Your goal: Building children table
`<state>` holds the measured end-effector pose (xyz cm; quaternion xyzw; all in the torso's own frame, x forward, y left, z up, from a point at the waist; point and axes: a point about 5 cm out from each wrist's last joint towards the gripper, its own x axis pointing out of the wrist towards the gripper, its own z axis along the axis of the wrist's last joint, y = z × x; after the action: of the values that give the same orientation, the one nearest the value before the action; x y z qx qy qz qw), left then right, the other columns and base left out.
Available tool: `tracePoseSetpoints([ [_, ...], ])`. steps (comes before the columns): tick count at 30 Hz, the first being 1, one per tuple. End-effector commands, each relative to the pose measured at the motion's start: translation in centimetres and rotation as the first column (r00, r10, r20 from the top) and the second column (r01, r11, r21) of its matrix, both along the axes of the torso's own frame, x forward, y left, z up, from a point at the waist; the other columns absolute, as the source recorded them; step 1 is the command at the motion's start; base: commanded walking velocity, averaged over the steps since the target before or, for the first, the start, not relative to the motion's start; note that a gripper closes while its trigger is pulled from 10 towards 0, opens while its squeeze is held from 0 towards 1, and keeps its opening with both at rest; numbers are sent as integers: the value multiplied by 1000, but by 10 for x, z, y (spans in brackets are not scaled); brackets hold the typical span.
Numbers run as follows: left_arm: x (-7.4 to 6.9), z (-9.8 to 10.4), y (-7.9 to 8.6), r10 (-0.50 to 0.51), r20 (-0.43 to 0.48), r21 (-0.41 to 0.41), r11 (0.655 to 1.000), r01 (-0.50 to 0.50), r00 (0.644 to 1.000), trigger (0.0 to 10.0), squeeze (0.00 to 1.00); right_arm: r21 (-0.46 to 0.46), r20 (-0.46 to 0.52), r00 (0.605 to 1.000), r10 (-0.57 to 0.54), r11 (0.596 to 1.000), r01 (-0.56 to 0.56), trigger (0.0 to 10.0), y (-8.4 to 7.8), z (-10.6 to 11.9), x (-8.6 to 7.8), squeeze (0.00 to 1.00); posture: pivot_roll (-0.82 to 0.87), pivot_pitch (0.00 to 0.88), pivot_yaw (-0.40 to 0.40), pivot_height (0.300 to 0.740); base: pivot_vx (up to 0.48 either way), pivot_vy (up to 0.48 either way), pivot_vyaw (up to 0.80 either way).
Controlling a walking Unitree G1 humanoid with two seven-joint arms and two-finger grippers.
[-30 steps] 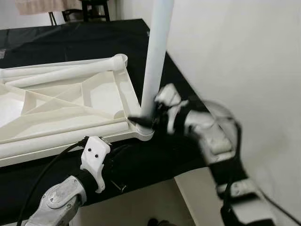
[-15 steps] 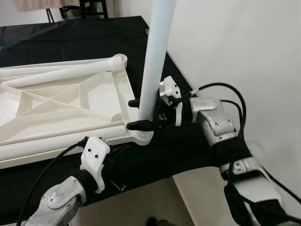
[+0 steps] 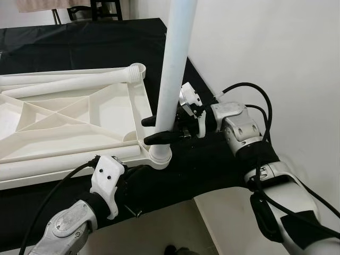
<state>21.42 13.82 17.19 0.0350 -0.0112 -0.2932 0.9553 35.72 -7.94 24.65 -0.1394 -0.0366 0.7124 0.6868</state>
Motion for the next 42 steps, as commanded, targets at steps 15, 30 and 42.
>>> tracePoseSetpoints([
  [15,-3,-1,1,-23,-13,10,1000,23,1000,10000,0,-147,-69,634,-771,636,757,0,12,-106,-34,0,98,211,-140,740,0,0,0],
  [30,0,2,0,-22,4,10,1000,22,1000,10000,0,91,-34,828,-559,824,560,10000,25,-46,-12,0,110,197,-141,740,0,0,0],
  [42,-3,1,-1,-5,5,3,1000,5,1000,10000,0,35,66,968,-241,970,240,10000,19,-21,4,0,134,211,-163,740,0,0,0],
])
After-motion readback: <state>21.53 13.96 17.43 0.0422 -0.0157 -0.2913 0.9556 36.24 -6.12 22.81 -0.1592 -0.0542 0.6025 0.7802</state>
